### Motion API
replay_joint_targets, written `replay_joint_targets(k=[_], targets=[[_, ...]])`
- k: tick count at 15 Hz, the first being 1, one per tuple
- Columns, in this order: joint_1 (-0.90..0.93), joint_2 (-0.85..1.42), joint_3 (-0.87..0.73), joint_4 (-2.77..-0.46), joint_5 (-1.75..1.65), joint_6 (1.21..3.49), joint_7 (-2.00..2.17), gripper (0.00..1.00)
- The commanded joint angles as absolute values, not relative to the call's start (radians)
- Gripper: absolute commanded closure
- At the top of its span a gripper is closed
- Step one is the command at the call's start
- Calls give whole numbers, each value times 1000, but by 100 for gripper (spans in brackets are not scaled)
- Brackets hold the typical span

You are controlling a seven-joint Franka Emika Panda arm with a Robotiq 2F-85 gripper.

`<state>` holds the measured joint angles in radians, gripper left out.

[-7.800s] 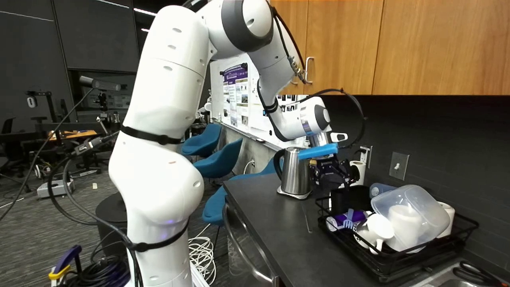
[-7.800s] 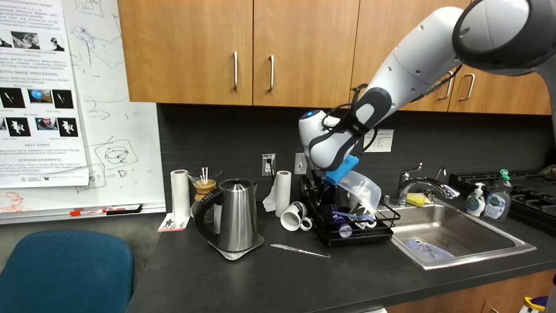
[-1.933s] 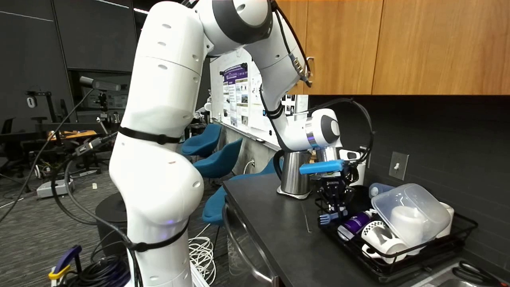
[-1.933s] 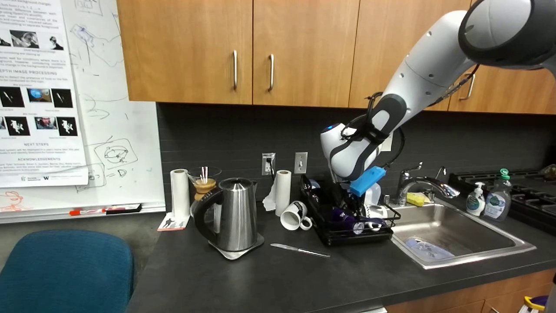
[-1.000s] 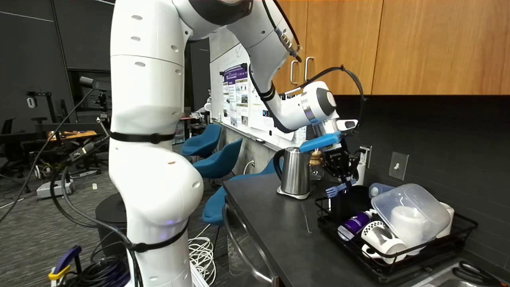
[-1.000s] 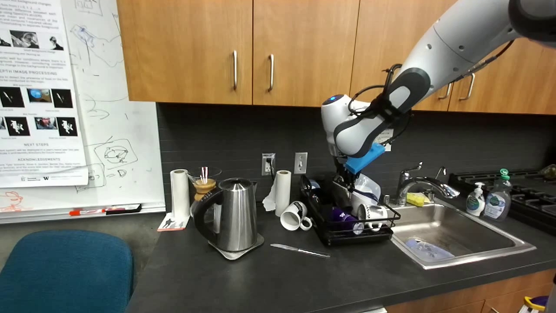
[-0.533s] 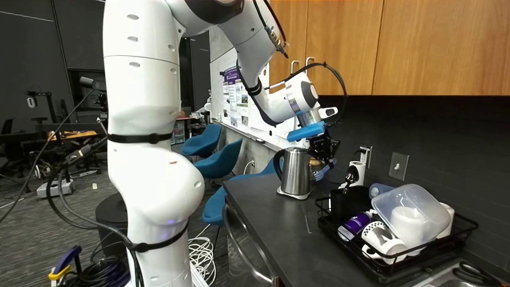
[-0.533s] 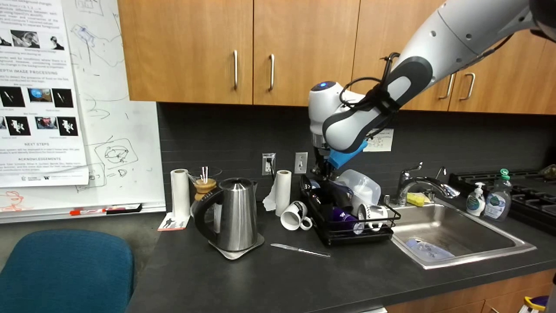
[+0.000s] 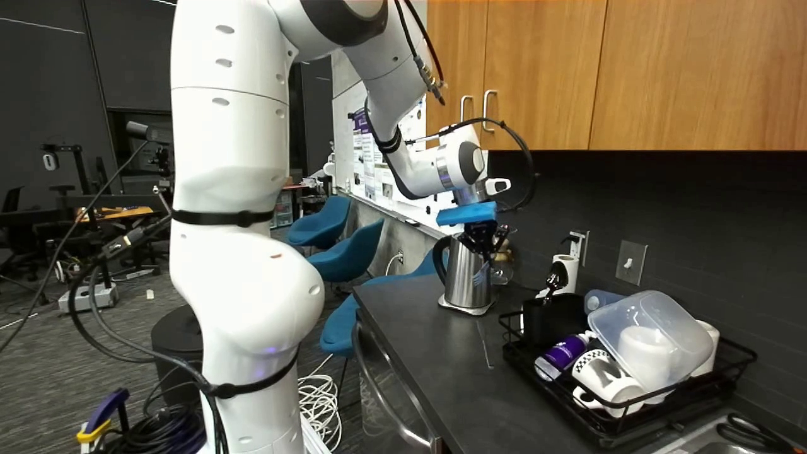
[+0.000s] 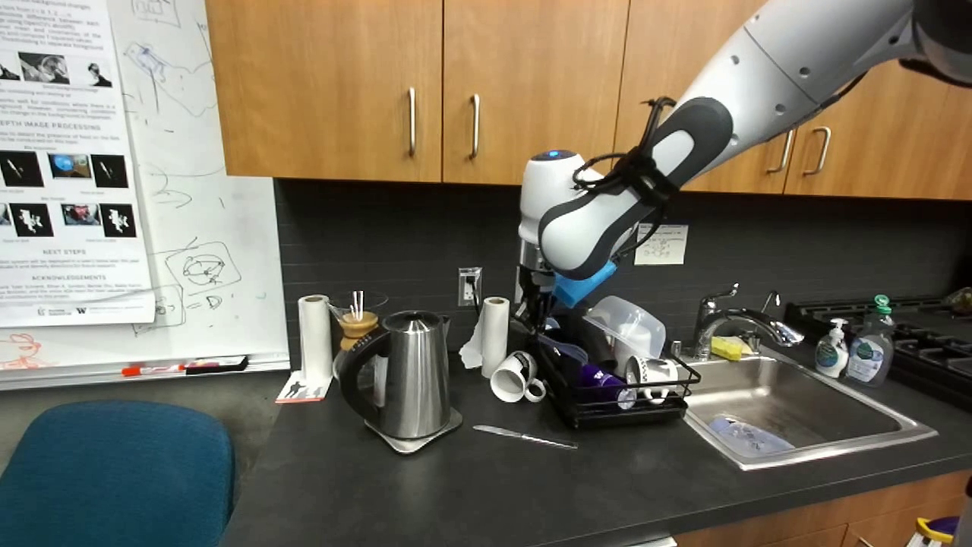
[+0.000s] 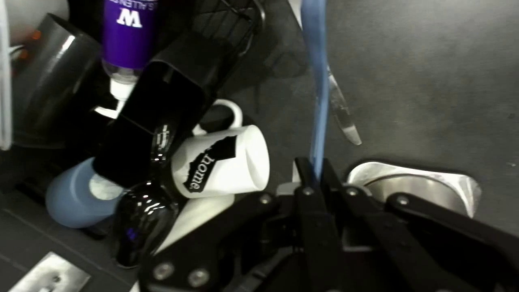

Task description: Move the blue fork from the drying rack to the counter next to the knife

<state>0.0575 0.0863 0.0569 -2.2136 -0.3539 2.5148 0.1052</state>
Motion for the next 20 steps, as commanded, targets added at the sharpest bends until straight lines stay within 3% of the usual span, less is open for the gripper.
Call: replay_joint_targets(k=[1, 20], targets=[[66, 140, 77, -2198, -251, 2521, -45, 99], [70, 323, 111, -2108, -200, 2465, -295, 99]])
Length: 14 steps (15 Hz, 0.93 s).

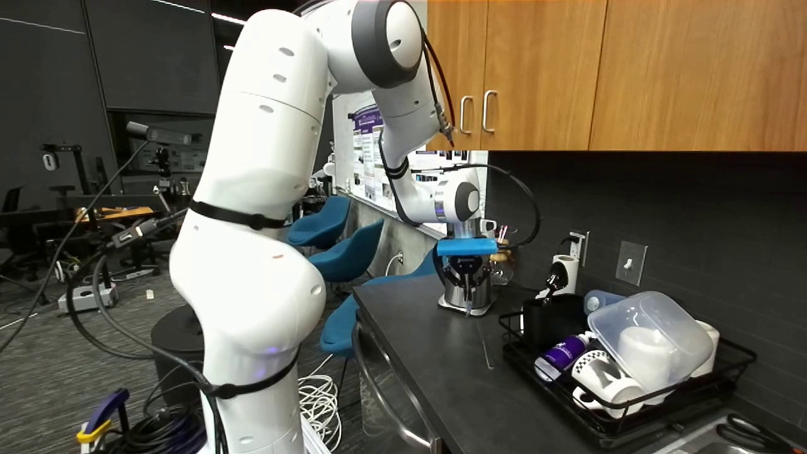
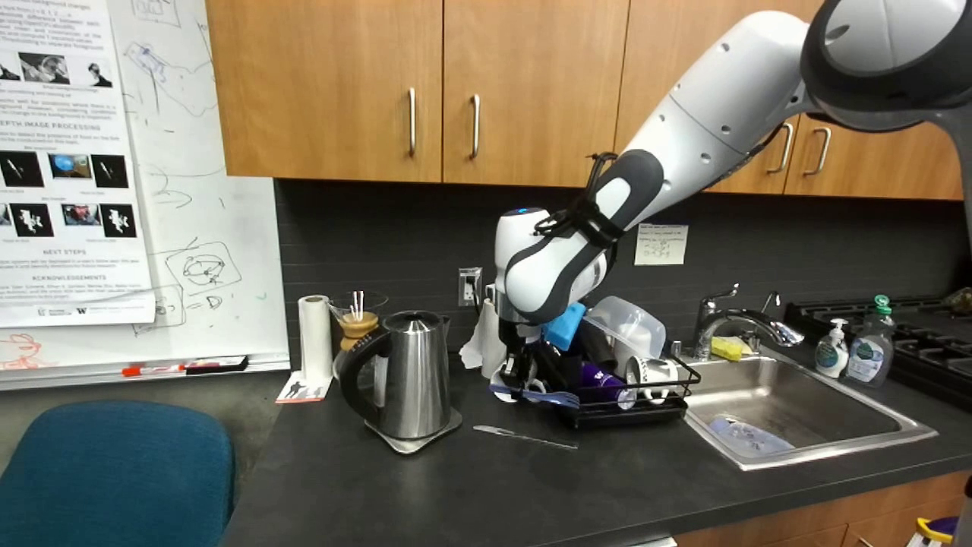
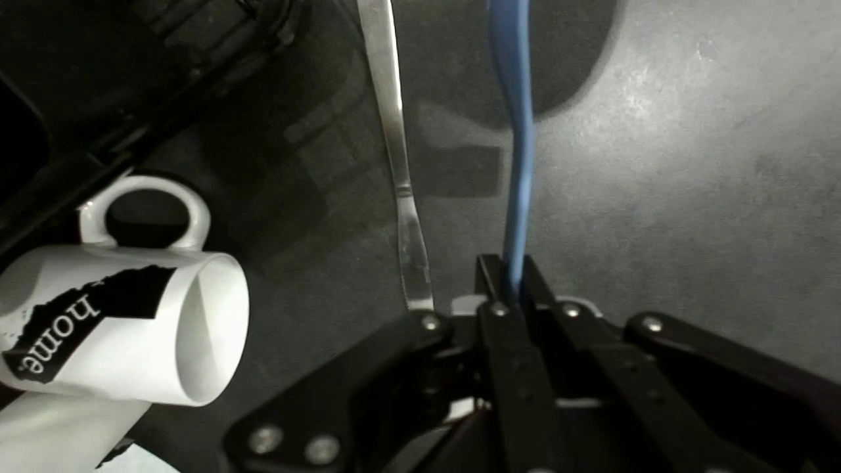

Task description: Move the blue fork from the drying rack to the counter next to the knife

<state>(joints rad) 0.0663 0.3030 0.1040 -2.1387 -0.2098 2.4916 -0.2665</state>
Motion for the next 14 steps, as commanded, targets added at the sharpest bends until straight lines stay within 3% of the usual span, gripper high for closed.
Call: replay_joint_targets(k=[1, 14], targets=[[77, 338, 105, -2098, -215, 2471, -278, 99], [167, 535, 43, -1955, -270, 2476, -33, 99]])
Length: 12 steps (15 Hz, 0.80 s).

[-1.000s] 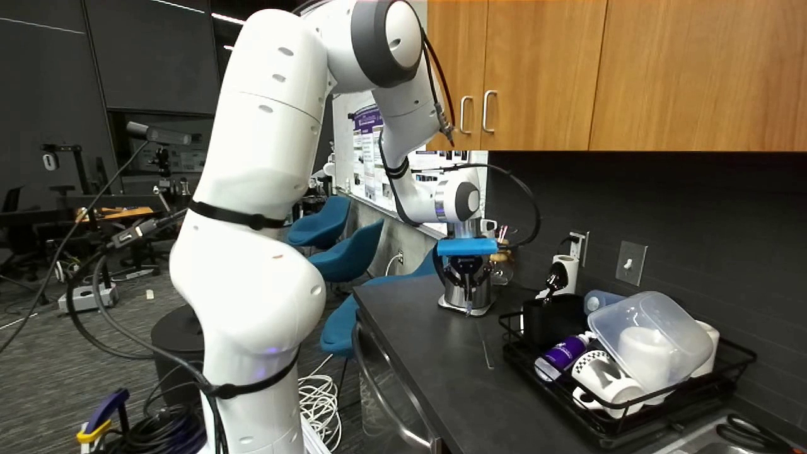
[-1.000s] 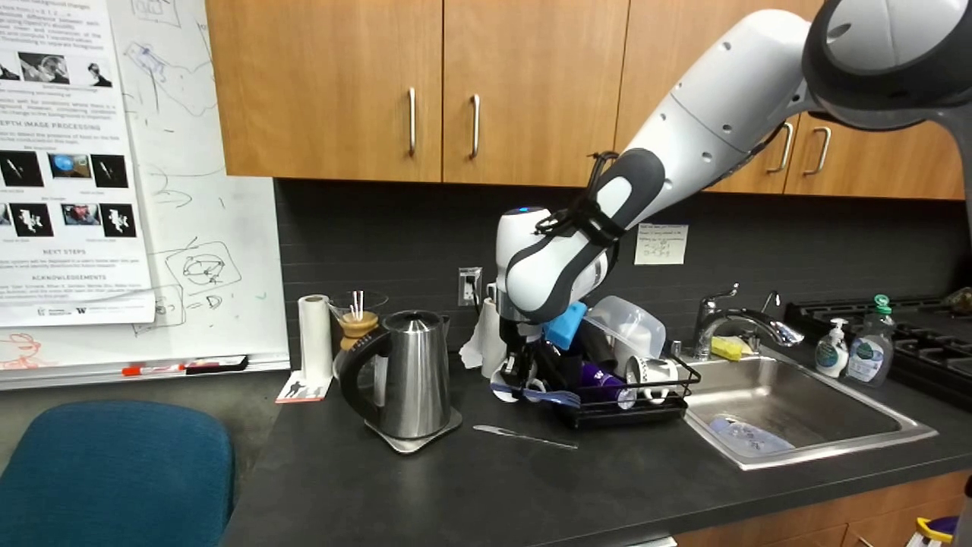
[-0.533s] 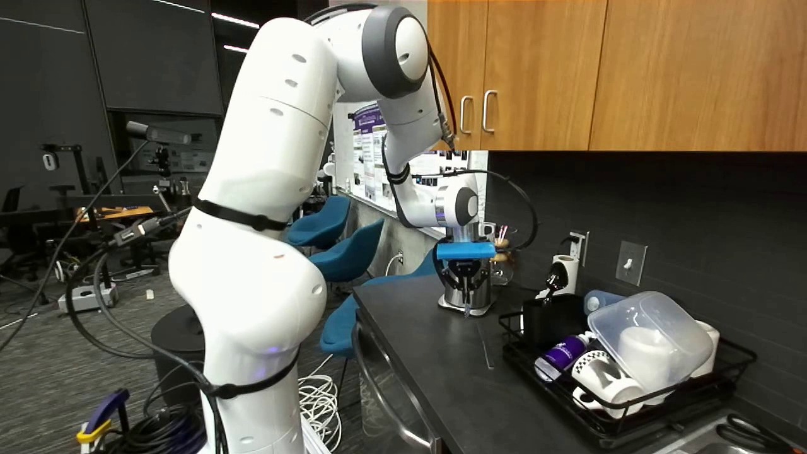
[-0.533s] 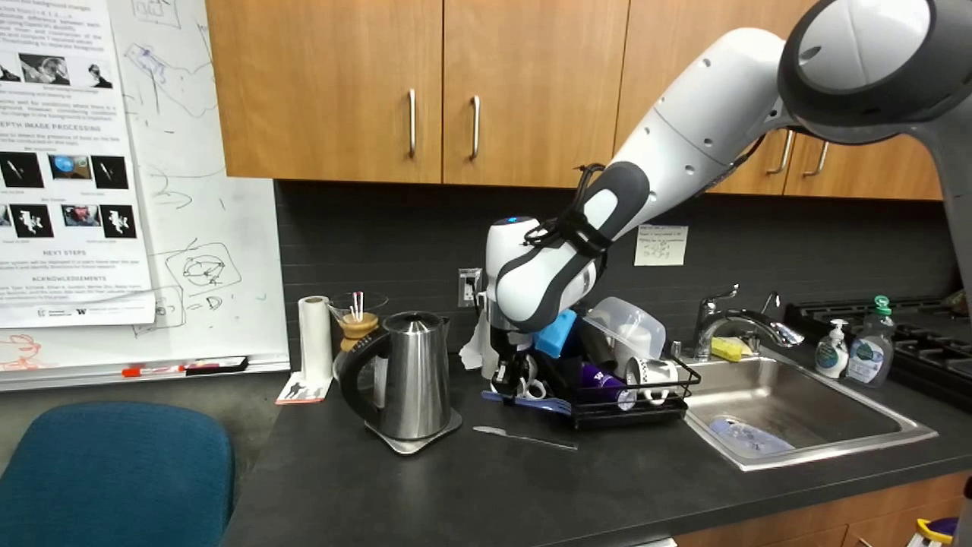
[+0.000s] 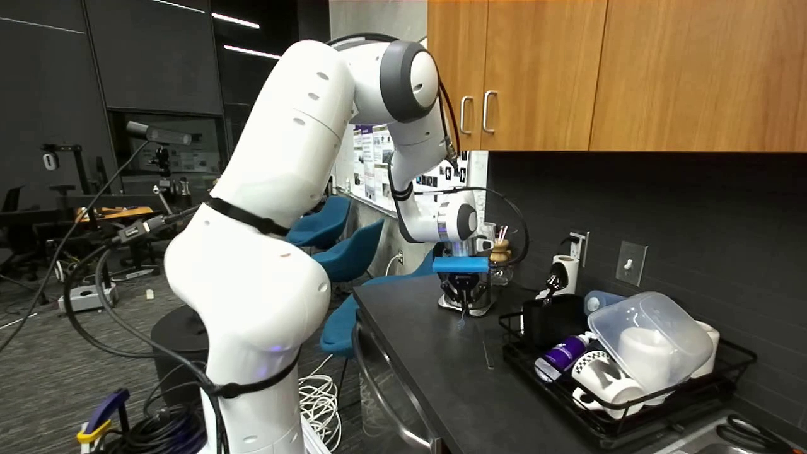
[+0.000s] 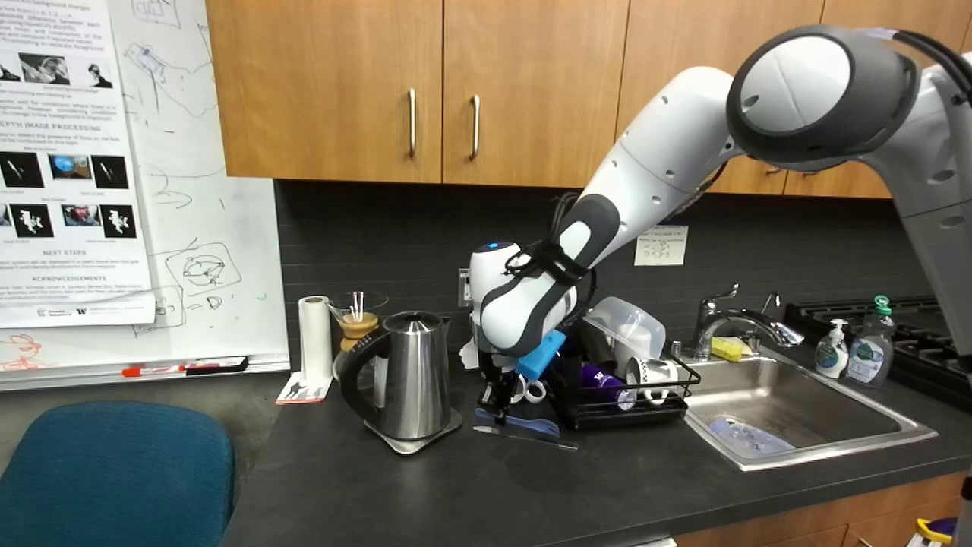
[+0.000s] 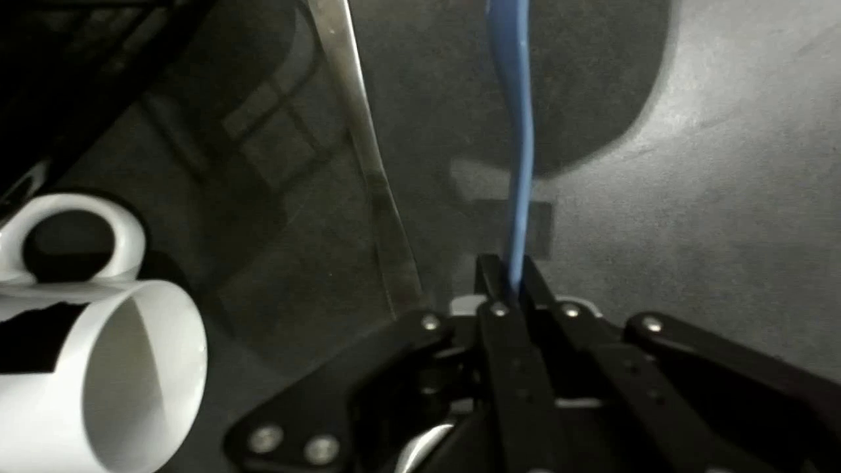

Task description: Move the blue fork from the drying rack to the counter next to the knife

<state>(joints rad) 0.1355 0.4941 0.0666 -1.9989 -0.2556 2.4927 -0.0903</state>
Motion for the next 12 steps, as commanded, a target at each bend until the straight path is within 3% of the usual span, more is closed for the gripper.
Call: replay_joint_targets(k=[1, 4, 5, 8, 12], targets=[[173, 546, 39, -1945, -269, 2472, -23, 99], [185, 563, 31, -1929, -268, 2470, 4, 99], [188, 565, 28, -1928, -268, 2471, 13, 69], [192, 564, 17, -1928, -269, 2467, 30, 58], [189, 555, 1, -1934, -274, 2464, 42, 31]])
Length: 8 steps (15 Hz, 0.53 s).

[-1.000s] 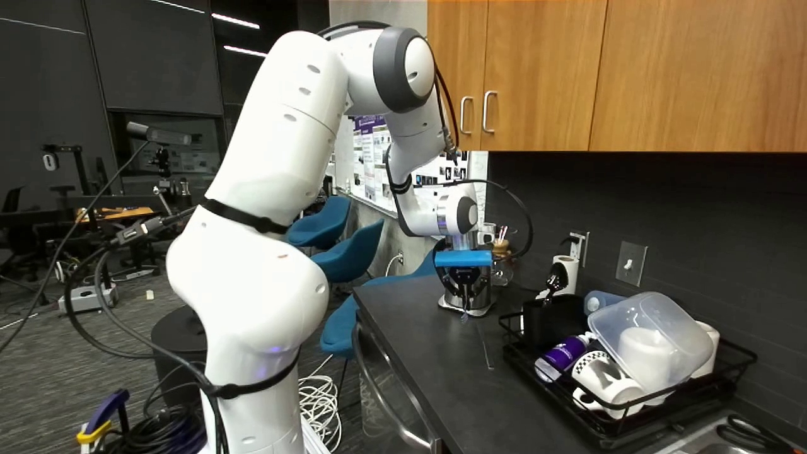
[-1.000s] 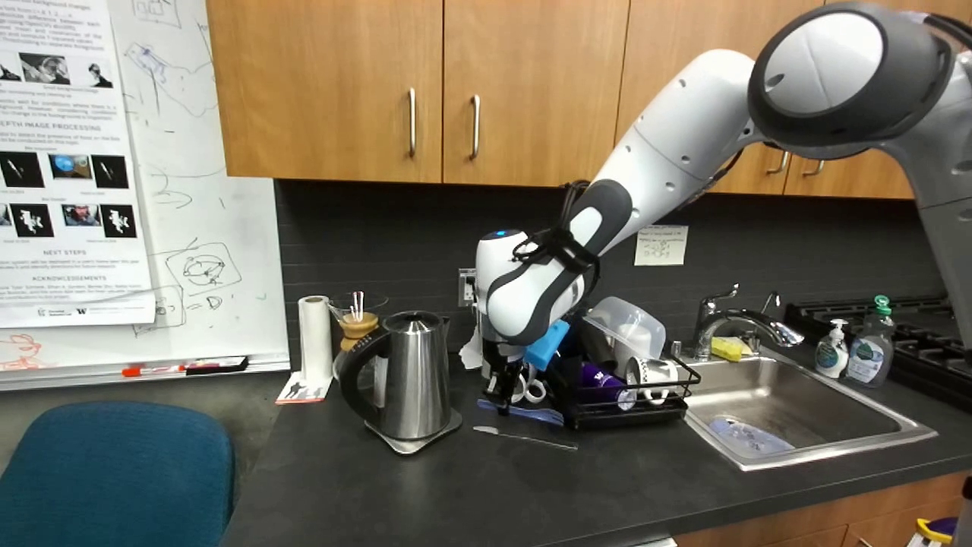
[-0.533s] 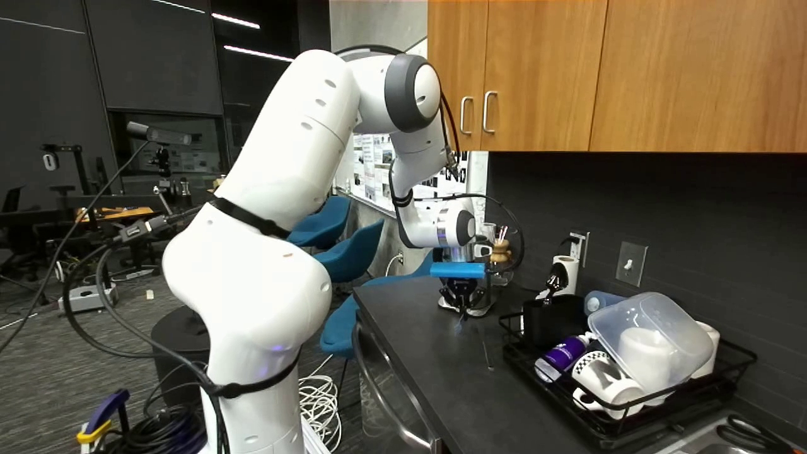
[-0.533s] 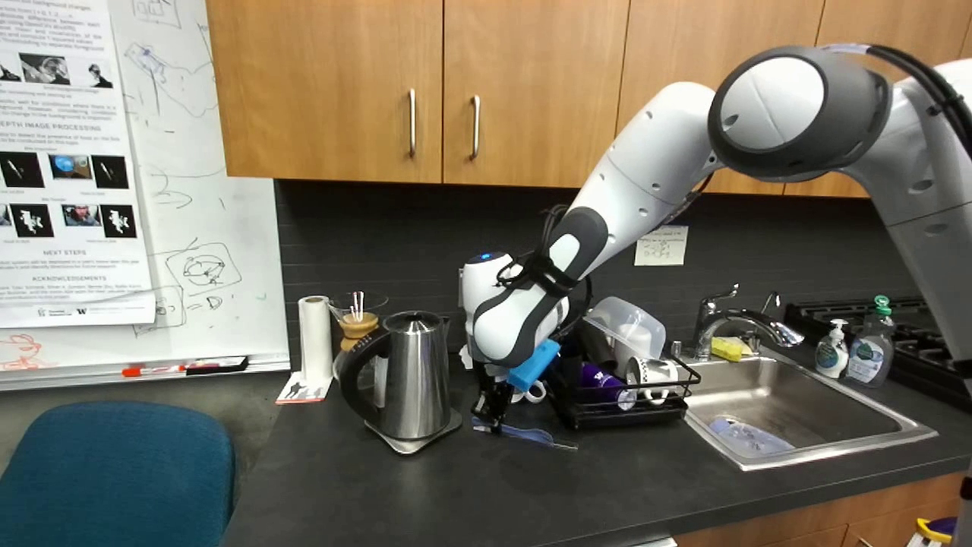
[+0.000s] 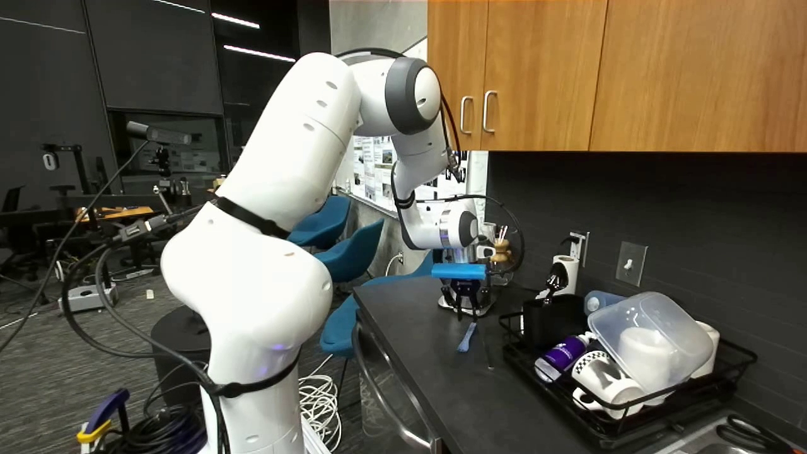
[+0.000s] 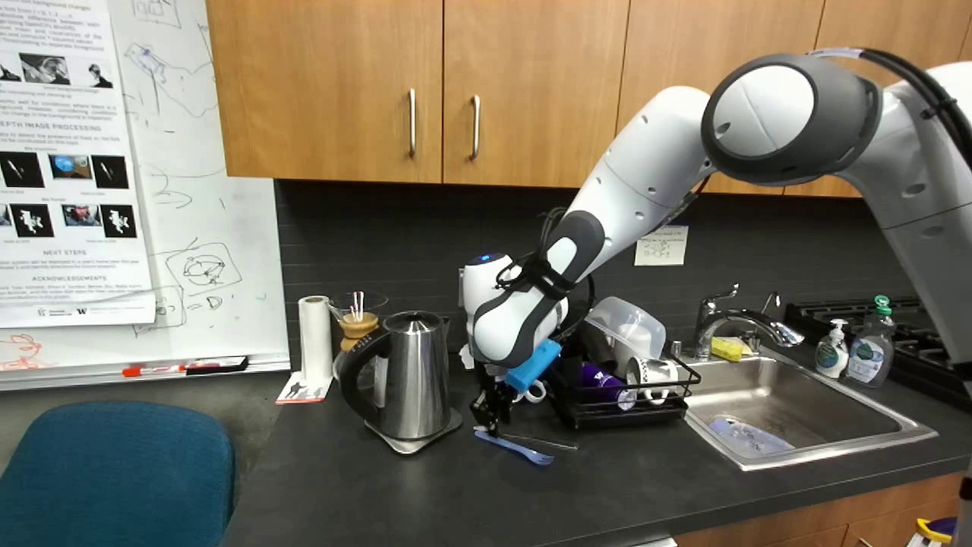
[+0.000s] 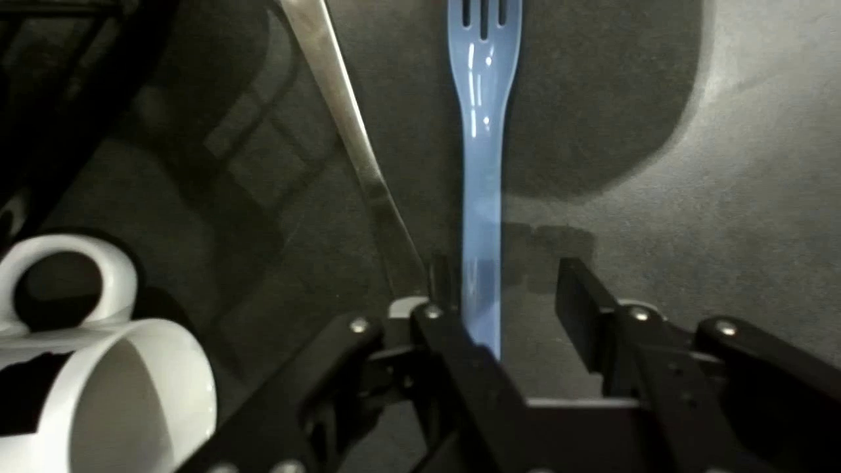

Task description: Move the blue fork from the drying rack to the counter next to the knife

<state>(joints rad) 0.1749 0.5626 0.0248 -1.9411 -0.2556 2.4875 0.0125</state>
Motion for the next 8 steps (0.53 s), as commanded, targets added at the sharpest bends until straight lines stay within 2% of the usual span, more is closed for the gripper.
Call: replay_joint_targets(k=[1, 5, 8], targets=[[189, 549, -7, -1939, -277, 2464, 49, 25], [184, 485, -34, -1996, -275, 2487, 96, 0], [187, 414, -61, -2049, -289, 2499, 150, 0]])
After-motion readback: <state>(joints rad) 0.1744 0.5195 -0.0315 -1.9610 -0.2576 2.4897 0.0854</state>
